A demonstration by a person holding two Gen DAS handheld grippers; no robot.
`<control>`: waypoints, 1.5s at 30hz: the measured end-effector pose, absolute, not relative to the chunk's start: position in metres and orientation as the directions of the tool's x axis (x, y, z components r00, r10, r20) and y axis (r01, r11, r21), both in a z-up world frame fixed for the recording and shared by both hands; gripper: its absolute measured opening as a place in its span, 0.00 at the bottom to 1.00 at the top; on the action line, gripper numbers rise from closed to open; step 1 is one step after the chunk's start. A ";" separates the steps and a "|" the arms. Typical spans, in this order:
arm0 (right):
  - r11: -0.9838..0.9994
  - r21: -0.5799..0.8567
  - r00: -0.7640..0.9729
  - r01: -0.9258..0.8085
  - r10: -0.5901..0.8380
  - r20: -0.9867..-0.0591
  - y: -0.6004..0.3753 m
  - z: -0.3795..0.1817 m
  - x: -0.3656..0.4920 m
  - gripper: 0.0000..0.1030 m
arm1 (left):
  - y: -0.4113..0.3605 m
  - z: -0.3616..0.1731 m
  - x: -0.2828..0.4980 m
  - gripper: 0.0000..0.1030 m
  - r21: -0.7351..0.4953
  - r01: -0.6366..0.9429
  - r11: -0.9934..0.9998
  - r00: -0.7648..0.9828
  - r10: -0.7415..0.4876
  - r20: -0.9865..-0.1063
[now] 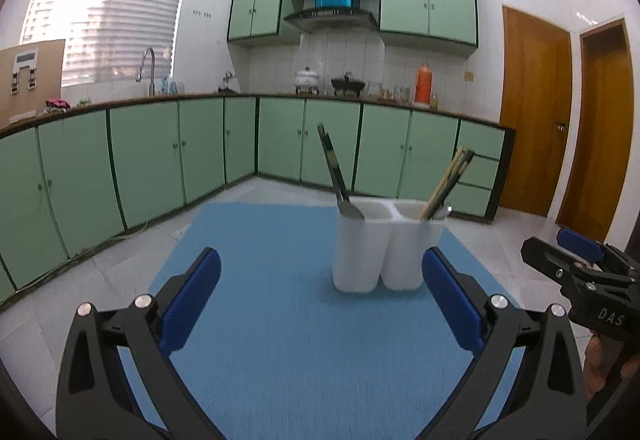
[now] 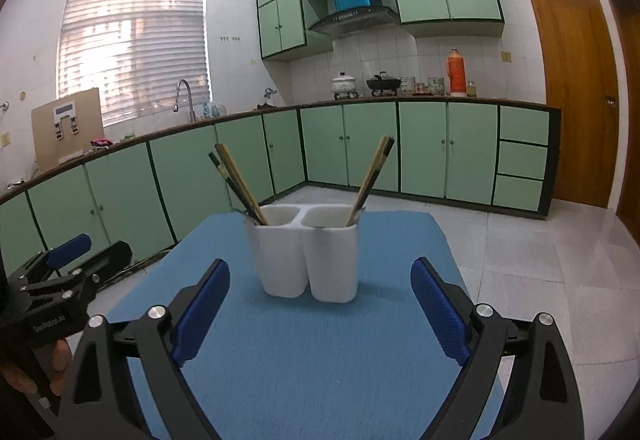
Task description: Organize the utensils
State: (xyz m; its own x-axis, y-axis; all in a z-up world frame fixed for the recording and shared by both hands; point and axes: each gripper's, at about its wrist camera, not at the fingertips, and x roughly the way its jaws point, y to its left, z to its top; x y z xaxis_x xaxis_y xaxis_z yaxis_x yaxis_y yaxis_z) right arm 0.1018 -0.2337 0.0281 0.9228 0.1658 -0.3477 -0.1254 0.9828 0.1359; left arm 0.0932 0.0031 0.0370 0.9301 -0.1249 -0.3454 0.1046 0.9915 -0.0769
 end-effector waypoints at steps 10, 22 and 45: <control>0.990 0.109 0.912 -0.093 0.129 -0.388 -0.232 0.031 0.102 0.87 | -0.001 0.039 0.093 0.95 -0.071 0.103 0.992 0.920 -0.123 -0.372; 0.989 0.112 0.914 -0.098 0.134 -0.384 -0.231 0.035 0.103 0.87 | -0.003 0.043 0.094 0.95 -0.063 0.097 0.993 0.924 -0.113 -0.364; 0.989 0.109 0.915 -0.101 0.135 -0.381 -0.230 0.033 0.102 0.87 | -0.005 0.044 0.096 0.95 -0.061 0.092 0.994 0.926 -0.108 -0.362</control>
State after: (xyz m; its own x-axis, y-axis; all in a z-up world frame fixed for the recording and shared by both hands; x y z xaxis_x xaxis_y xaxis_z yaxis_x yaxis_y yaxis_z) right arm 0.1017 -0.2301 0.0328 0.9145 0.1350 -0.3814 -0.1005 0.9889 0.1090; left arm 0.0957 -0.0045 0.0443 0.9260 -0.1079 -0.3618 0.0921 0.9939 -0.0609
